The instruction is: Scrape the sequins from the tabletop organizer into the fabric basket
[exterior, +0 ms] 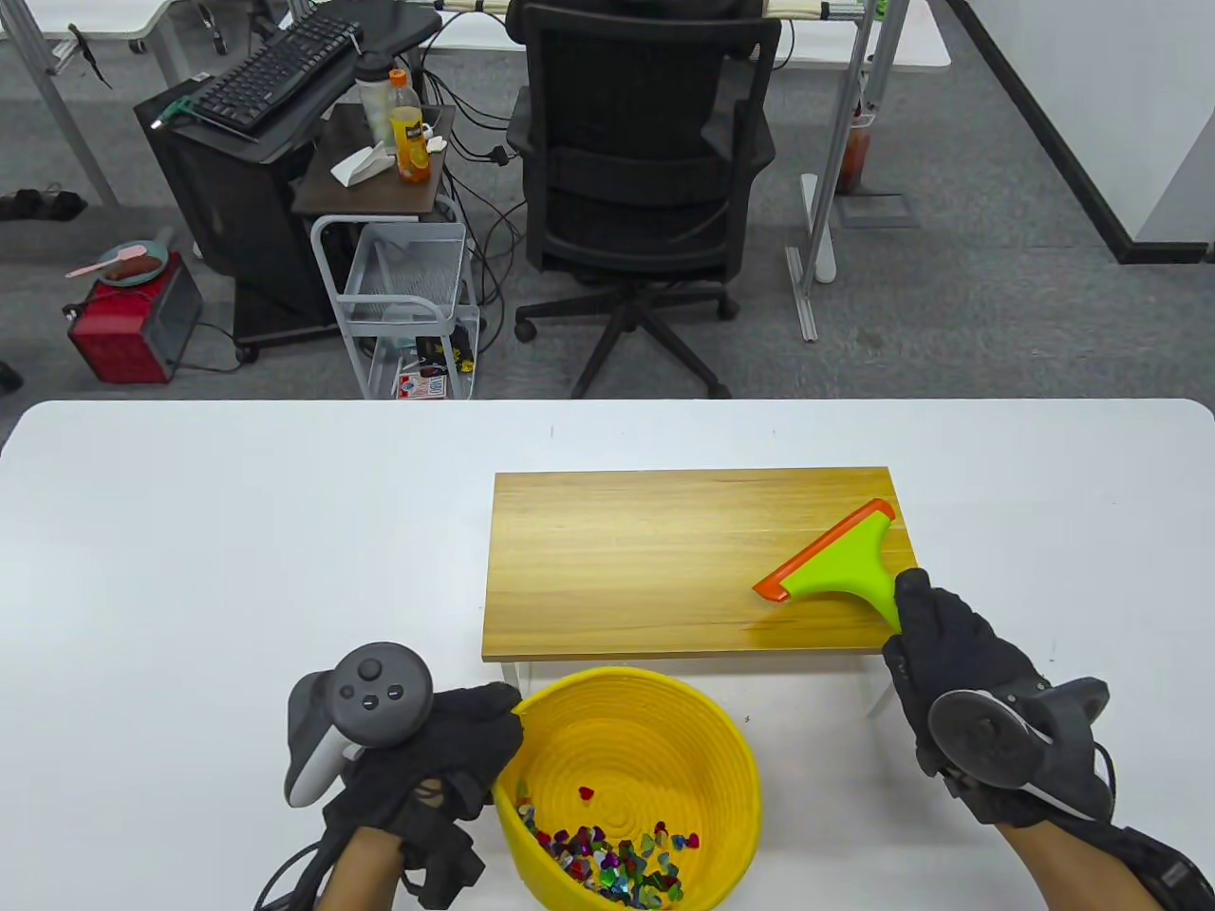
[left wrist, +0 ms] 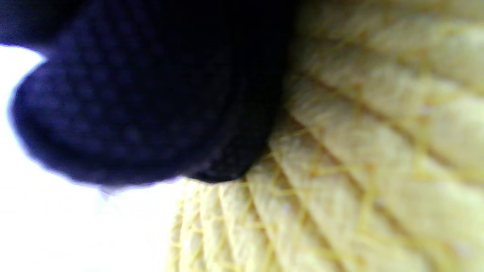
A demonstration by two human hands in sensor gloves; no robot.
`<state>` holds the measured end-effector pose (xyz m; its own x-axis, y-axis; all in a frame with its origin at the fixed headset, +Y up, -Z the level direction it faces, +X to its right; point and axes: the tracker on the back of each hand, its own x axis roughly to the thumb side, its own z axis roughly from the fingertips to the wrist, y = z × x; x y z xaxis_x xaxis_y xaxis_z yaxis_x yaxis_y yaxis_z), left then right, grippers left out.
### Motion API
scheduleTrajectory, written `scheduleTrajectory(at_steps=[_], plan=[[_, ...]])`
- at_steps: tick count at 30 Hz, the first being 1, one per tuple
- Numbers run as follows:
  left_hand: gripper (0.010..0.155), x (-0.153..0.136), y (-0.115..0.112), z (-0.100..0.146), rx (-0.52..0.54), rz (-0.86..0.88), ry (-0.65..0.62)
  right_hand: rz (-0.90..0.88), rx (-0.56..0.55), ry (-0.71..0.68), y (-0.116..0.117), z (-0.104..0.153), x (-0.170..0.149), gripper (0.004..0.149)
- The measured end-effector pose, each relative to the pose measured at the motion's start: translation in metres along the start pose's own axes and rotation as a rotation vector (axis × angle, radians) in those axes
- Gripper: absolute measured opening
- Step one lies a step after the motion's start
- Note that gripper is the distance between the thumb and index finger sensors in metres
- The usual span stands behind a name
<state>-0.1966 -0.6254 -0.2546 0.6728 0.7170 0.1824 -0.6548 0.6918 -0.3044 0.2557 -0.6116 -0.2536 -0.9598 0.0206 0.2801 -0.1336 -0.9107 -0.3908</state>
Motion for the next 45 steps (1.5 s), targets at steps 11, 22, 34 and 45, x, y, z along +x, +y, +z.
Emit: scheduleTrajectory(at_steps=[11,22,34,45], plan=[[0.046,0.000,0.055,0.029,0.169,0.183,-0.127,-0.004,0.001,0.015,0.000,0.000,-0.003,0.061],[0.051,-0.033,0.085,0.045,0.677,0.392,0.067,-0.011,0.011,0.014,0.004,-0.001,-0.001,0.061],[0.060,-0.060,0.090,0.044,1.038,0.166,0.413,-0.028,0.012,0.011,0.007,-0.003,0.002,0.061],[0.059,-0.104,0.070,0.032,1.031,0.155,0.585,-0.038,0.007,0.008,0.008,-0.001,0.000,0.061]])
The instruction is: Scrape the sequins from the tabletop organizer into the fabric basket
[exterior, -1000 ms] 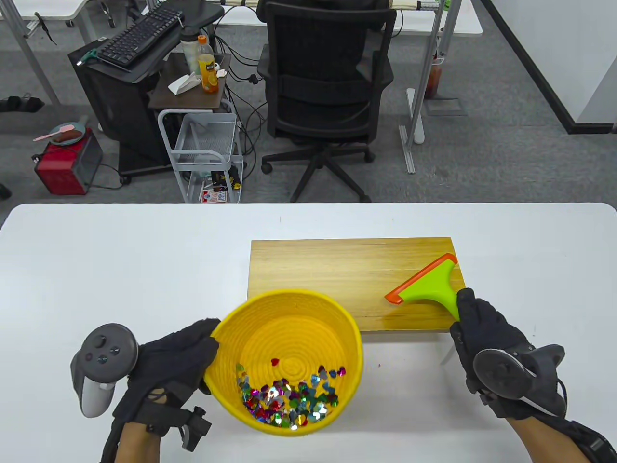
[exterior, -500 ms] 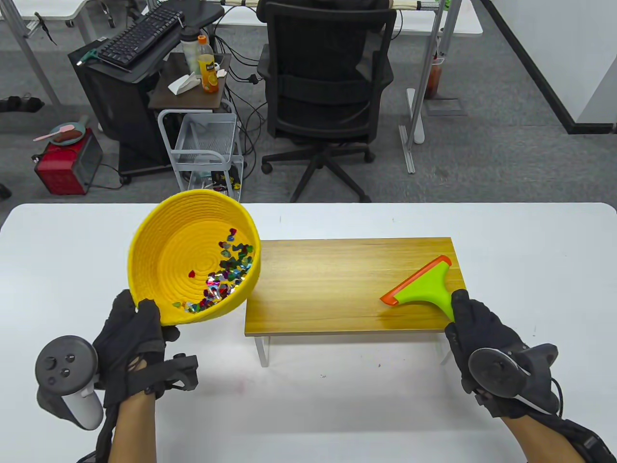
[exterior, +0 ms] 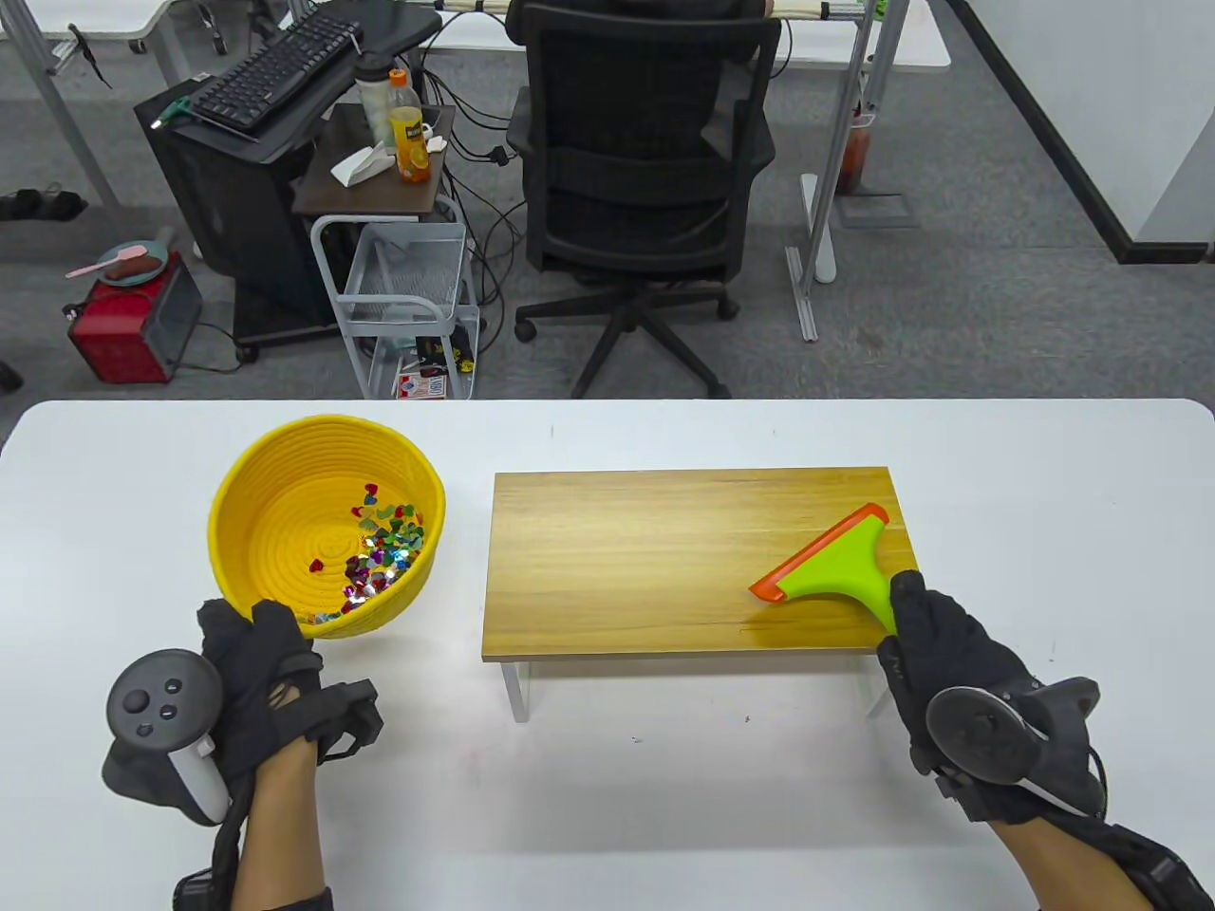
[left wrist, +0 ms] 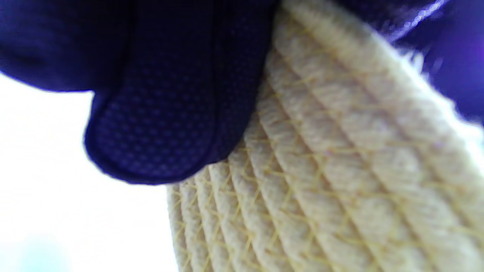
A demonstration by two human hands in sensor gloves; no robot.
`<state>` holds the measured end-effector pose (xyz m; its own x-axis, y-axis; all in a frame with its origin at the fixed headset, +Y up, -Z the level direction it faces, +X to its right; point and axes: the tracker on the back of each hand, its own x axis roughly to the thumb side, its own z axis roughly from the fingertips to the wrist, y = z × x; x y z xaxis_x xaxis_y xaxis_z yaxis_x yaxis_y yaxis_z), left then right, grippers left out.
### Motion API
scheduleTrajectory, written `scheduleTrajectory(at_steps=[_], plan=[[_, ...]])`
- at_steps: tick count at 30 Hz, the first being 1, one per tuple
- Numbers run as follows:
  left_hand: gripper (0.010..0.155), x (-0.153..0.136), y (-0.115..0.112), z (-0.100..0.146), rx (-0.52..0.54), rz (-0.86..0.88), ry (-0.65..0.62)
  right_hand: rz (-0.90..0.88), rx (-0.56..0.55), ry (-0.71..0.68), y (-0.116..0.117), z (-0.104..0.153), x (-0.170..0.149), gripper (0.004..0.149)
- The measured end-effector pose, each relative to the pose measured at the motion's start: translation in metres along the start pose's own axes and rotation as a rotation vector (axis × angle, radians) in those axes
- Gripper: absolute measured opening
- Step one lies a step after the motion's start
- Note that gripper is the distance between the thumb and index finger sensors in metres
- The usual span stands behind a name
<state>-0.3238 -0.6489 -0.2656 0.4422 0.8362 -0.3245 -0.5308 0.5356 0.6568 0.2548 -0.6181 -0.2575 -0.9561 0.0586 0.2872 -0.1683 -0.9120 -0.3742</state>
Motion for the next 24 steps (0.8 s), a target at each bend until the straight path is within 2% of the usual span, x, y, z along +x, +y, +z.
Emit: scheduleTrajectory(at_steps=[13,18,21,24], plan=[[0.058,-0.049,-0.038,0.000,-0.086,-0.059,0.092,-0.013,0.006,0.006,0.001,0.004,-0.004,0.061],[0.059,-0.062,-0.048,0.000,-0.113,-0.060,0.131,-0.015,0.009,0.008,0.001,0.005,-0.005,0.061],[0.060,-0.070,-0.055,-0.002,-0.174,-0.082,0.134,-0.014,0.010,0.008,0.001,0.006,-0.005,0.061],[0.061,-0.077,-0.057,-0.003,-0.177,-0.106,0.137,-0.013,0.011,0.008,0.002,0.007,-0.006,0.061]])
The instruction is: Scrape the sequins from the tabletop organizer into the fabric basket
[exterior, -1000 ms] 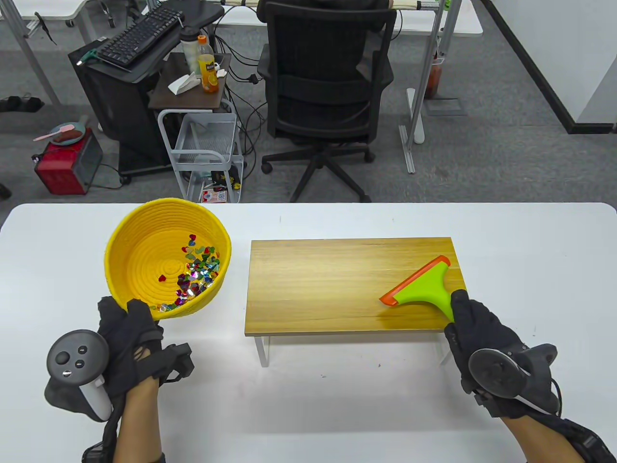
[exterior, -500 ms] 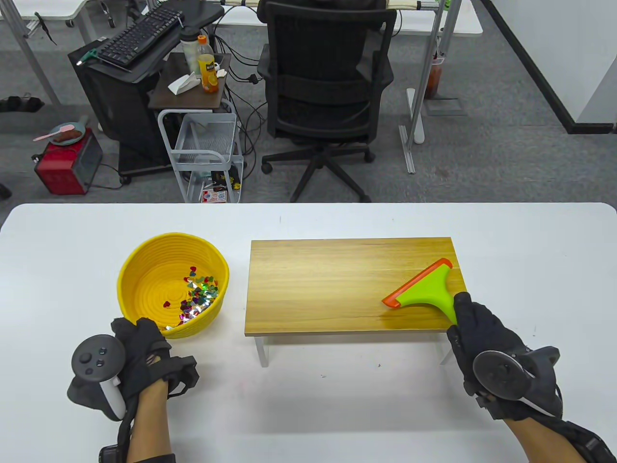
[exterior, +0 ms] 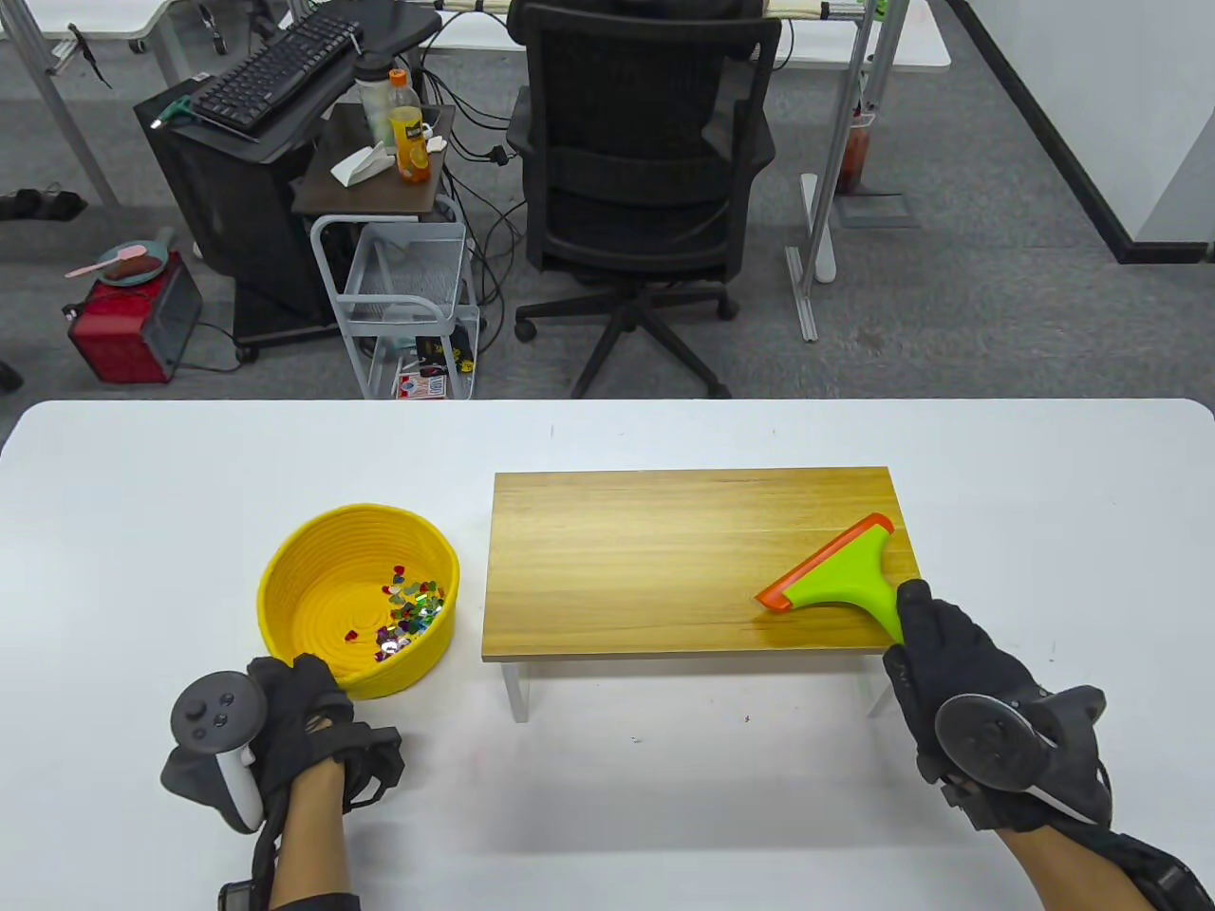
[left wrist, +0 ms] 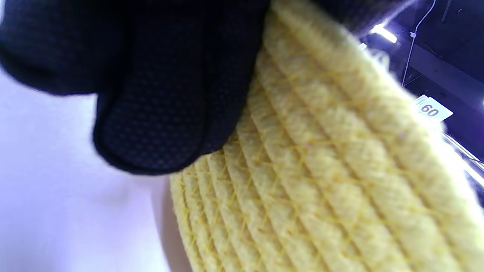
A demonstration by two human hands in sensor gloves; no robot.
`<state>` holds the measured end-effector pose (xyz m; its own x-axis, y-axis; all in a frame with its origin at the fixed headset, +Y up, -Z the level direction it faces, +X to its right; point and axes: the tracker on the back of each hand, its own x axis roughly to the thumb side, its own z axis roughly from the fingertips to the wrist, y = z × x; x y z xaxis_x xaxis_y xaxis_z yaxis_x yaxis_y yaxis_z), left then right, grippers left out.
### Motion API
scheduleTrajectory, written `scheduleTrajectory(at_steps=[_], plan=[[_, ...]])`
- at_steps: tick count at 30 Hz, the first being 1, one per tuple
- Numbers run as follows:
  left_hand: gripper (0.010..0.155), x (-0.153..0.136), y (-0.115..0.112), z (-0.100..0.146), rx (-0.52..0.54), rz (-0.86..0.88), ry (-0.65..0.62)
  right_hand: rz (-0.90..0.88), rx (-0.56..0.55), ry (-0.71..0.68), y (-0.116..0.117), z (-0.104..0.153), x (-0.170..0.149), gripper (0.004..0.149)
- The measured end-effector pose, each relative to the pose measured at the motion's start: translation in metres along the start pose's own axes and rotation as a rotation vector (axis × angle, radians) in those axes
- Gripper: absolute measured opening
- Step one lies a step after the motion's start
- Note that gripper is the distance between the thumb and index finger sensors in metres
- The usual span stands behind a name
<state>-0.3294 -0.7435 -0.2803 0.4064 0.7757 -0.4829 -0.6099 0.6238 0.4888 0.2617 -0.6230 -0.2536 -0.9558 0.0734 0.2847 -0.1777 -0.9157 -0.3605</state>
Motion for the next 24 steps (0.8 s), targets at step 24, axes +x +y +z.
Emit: scheduleTrajectory(at_steps=[24], plan=[[0.076,0.171,-0.014,0.159,-0.261,-0.307,-1.050,-0.015,-0.017,0.000,-0.001,0.008,0.000,0.061]])
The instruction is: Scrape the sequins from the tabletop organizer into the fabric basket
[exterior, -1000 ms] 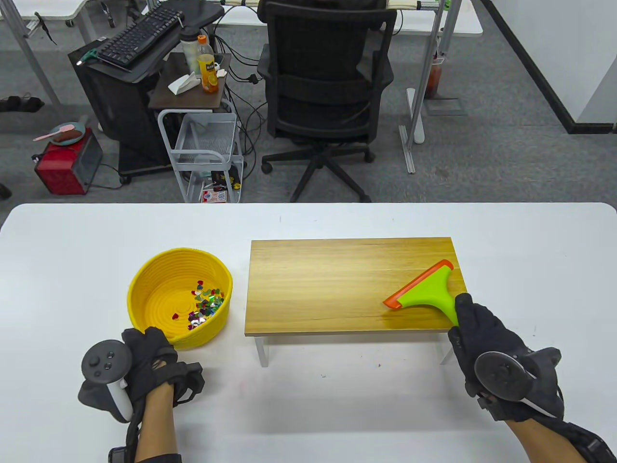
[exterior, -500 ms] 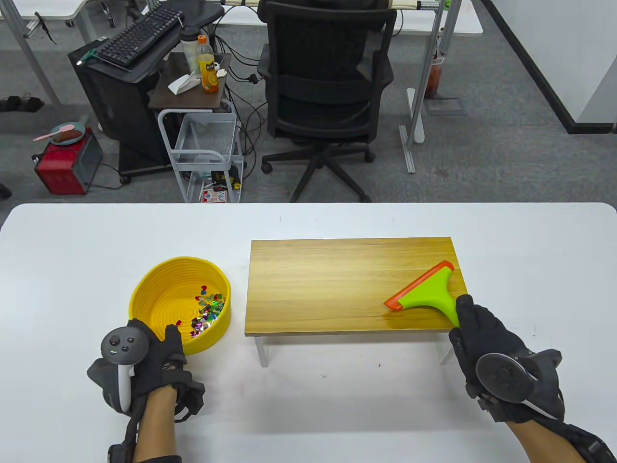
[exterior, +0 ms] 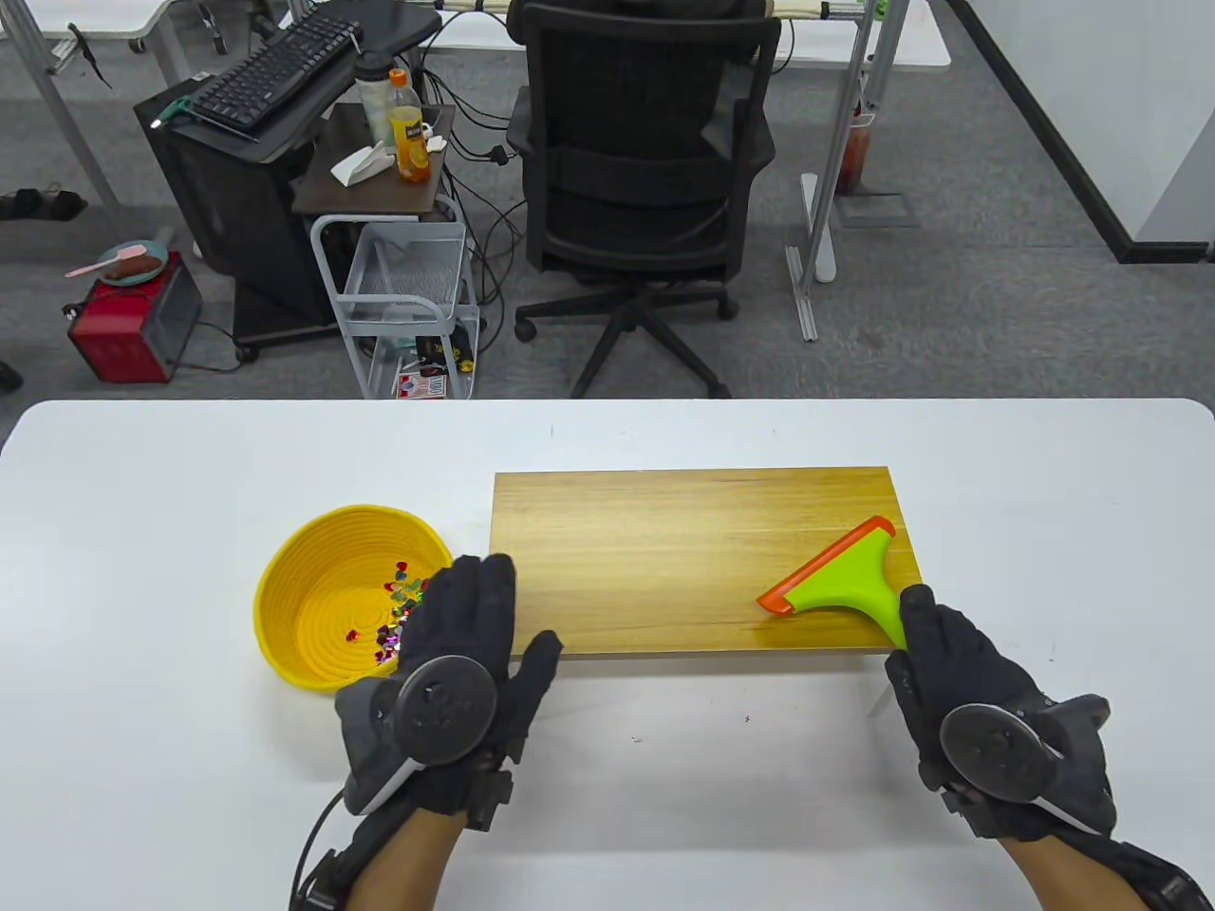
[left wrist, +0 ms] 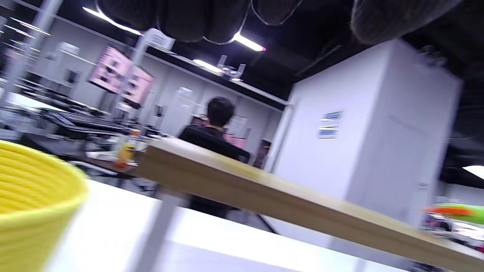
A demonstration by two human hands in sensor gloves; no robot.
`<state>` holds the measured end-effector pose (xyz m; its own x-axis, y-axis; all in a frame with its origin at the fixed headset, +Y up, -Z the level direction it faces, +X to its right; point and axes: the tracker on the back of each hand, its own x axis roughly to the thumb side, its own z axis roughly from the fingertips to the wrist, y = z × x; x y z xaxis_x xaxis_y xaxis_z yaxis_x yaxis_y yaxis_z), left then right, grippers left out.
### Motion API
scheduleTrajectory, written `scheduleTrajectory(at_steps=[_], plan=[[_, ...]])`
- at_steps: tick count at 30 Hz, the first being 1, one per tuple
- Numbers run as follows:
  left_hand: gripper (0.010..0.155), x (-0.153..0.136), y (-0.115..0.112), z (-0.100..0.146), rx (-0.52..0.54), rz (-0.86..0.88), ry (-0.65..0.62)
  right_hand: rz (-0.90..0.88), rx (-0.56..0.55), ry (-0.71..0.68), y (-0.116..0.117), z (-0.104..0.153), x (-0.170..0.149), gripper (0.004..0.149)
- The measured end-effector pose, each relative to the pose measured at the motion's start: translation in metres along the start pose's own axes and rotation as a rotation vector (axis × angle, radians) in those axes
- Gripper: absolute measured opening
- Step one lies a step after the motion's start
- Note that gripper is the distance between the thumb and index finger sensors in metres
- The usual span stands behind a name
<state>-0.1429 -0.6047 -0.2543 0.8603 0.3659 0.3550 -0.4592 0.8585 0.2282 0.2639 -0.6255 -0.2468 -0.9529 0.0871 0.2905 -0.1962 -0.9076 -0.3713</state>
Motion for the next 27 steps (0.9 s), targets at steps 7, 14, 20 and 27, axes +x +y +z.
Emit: scheduleTrajectory(at_steps=[7,14,20,27], plan=[[0.072,0.031,-0.030,0.010,-0.019,0.097,-0.300,-0.010,-0.004,-0.006,0.001,0.006,0.001,0.061],[0.071,0.042,-0.056,0.018,-0.049,0.102,-0.429,-0.018,-0.003,-0.009,0.004,0.009,0.003,0.061],[0.069,0.040,-0.080,0.023,-0.075,0.104,-0.458,-0.044,-0.011,-0.012,0.000,0.011,0.005,0.061],[0.069,0.032,-0.099,0.027,-0.075,0.133,-0.444,-0.052,-0.035,0.038,-0.015,0.005,-0.006,0.061]])
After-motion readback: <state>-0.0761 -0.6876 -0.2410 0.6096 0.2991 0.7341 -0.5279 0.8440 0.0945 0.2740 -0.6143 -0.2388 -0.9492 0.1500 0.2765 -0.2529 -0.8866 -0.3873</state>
